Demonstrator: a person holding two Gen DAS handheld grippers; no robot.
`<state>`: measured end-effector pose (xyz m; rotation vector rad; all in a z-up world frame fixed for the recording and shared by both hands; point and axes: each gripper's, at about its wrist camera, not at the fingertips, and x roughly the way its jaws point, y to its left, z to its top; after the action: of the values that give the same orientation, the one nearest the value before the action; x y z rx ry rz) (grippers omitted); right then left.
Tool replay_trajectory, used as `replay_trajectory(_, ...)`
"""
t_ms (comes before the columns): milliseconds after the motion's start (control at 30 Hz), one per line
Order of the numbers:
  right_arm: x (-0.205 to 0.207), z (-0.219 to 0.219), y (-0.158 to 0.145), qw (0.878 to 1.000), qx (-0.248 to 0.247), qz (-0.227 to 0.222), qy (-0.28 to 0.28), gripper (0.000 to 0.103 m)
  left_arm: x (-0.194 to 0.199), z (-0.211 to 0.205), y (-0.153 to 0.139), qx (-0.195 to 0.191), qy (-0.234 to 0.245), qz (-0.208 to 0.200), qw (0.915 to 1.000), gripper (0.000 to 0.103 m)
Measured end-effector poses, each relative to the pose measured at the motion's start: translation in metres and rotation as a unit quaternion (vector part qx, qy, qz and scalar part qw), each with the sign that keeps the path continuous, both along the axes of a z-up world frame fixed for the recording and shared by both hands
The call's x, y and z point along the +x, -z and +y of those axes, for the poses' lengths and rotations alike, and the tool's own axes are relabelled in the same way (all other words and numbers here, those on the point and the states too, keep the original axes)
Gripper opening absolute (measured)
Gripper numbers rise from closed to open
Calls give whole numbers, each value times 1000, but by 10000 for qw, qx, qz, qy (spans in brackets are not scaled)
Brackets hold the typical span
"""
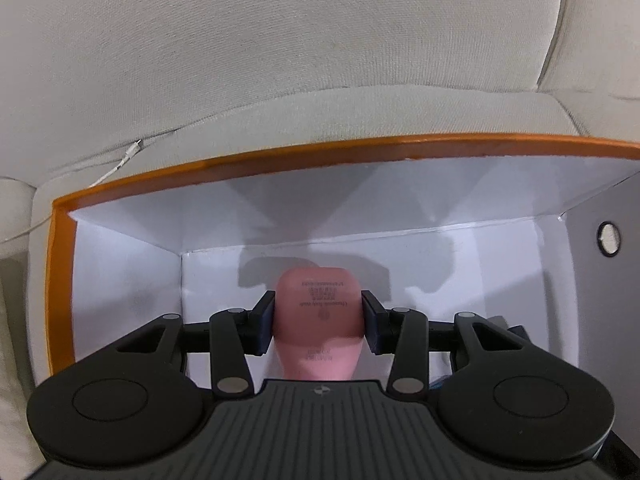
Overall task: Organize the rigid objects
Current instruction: 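Open both grippers to drop the bottle and tin, then withdraw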
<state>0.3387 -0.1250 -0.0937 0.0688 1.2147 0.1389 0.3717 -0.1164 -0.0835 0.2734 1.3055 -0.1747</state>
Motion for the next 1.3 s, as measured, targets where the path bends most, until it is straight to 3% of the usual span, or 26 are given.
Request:
replay_trajectory(267,-9,3,-23,9987,20,-494,-75,70,-10,11,-27,-364,-136,-192,9991,50)
replay_trajectory(467,-33,2,-57,9950,-81,-999,-45,72,-38,26,-79,-745,-157,-484,9959,50)
replay_trajectory(700,-81,-20,-105,9873,147,-1577,98,77,-109,57,-140,-1223,-220,-806,9890,50)
replay_trajectory(833,-125,-29,-117,9834,347,-1757,290,81,-163,80,-156,-1601,-313,-860,9828,51)
replay_trajectory(1033,-194,-36,-106,9868,396,-1531,362,82,-232,111,-131,-2142,-548,-644,9731,61)
replay_trajectory(1300,-237,-35,-81,9919,571,-1106,235,84,-259,122,-45,-2064,-937,26,9740,60)
